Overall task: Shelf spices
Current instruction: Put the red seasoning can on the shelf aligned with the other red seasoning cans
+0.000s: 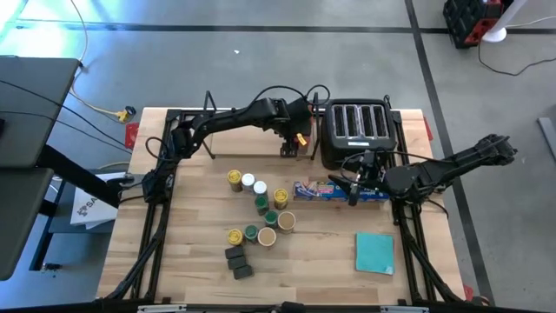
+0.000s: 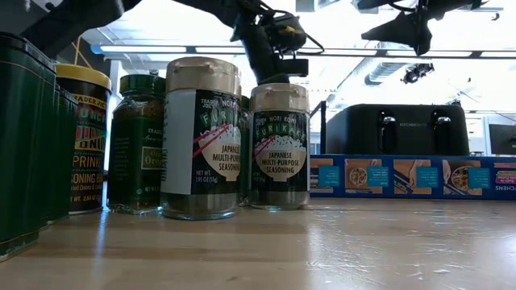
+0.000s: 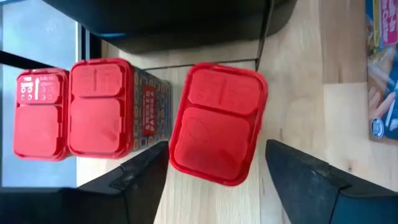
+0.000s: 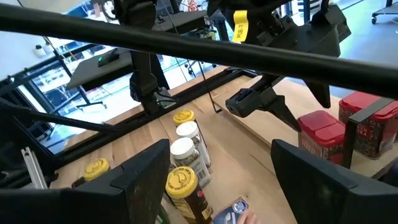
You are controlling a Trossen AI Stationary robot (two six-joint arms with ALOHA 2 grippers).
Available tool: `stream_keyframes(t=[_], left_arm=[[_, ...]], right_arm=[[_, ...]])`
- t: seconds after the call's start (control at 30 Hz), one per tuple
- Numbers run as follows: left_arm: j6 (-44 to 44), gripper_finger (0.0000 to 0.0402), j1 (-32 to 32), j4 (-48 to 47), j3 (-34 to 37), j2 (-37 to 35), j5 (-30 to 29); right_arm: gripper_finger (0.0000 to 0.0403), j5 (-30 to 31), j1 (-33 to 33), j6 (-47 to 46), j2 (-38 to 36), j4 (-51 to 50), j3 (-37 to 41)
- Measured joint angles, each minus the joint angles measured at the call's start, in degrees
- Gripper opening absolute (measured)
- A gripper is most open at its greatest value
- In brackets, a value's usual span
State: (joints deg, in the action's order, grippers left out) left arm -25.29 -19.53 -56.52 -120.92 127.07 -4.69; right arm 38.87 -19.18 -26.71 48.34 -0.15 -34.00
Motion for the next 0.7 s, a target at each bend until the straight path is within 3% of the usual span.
stream_keyframes(t=[0.17,0.5,0.7], left_arm=[[1.47,0.0293,-0.02,0.19,-0.27,0.01,-0.84],[2.7,0.0296,0.94,-1.98,-0.35,-6.42,-0.1],[4.28,0.0283,1.07,-1.8,2.15,-9.44,9.69]], right_arm=[[0.0275,-0.02,0.0,0.03,0.0,-0.1,0.0],[0.0275,-0.04,0.0,0.16,0.02,-0.94,0.0],[0.0275,-0.04,0.0,0.16,0.02,-1.25,0.0]])
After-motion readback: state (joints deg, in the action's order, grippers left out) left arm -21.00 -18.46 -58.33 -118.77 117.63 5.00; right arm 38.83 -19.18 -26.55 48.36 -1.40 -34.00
